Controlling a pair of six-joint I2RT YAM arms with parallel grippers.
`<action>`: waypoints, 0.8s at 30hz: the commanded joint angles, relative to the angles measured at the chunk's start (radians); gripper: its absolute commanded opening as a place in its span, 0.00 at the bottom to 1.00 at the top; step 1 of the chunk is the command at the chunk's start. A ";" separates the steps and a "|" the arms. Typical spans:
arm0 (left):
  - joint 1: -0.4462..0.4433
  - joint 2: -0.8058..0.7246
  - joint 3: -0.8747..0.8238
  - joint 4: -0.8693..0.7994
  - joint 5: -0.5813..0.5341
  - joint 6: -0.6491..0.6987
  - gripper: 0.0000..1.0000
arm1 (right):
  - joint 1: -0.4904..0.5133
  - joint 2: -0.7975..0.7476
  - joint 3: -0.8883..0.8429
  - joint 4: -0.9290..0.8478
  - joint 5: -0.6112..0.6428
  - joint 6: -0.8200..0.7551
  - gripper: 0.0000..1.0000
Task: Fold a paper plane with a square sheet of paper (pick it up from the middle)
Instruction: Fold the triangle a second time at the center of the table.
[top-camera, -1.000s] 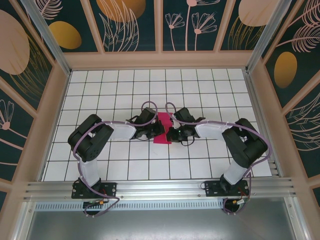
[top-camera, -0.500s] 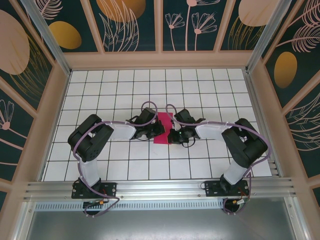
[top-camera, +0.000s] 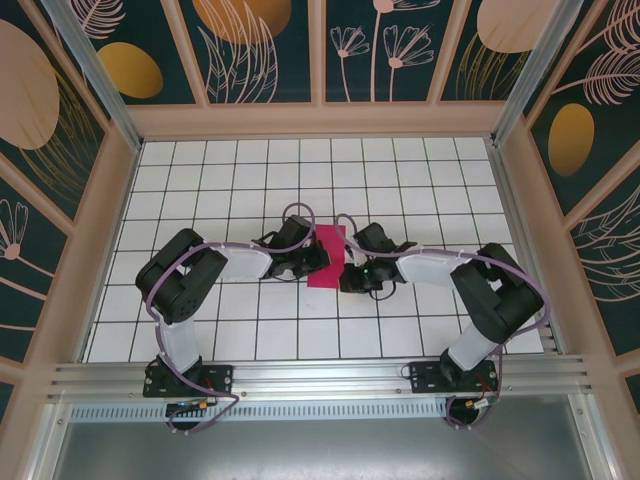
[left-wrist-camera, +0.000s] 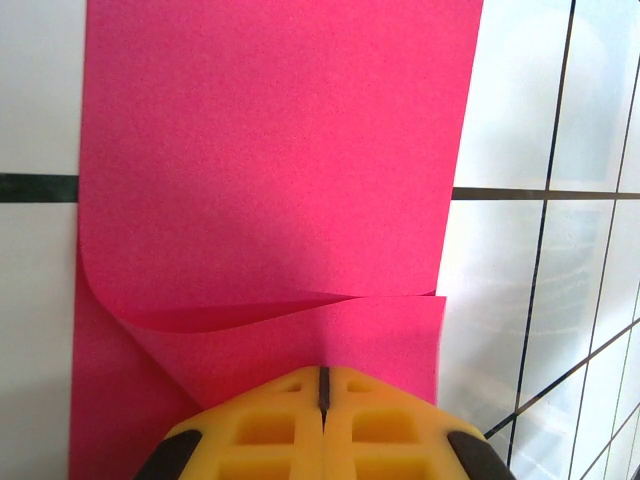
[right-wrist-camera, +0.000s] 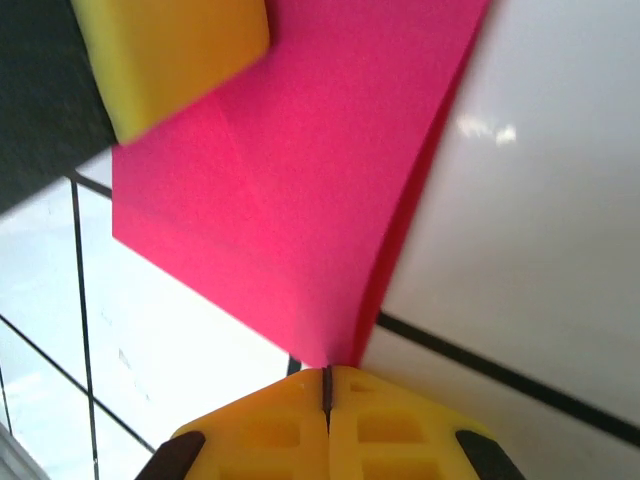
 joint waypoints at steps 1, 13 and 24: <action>0.008 0.034 -0.035 -0.091 -0.045 -0.001 0.07 | -0.010 -0.048 0.025 -0.019 -0.025 -0.004 0.07; 0.007 0.034 -0.026 -0.086 -0.027 0.004 0.06 | -0.002 0.075 0.097 0.046 -0.002 0.052 0.06; 0.013 0.005 -0.002 -0.097 -0.049 0.086 0.08 | -0.012 0.115 0.013 0.005 0.036 0.026 0.06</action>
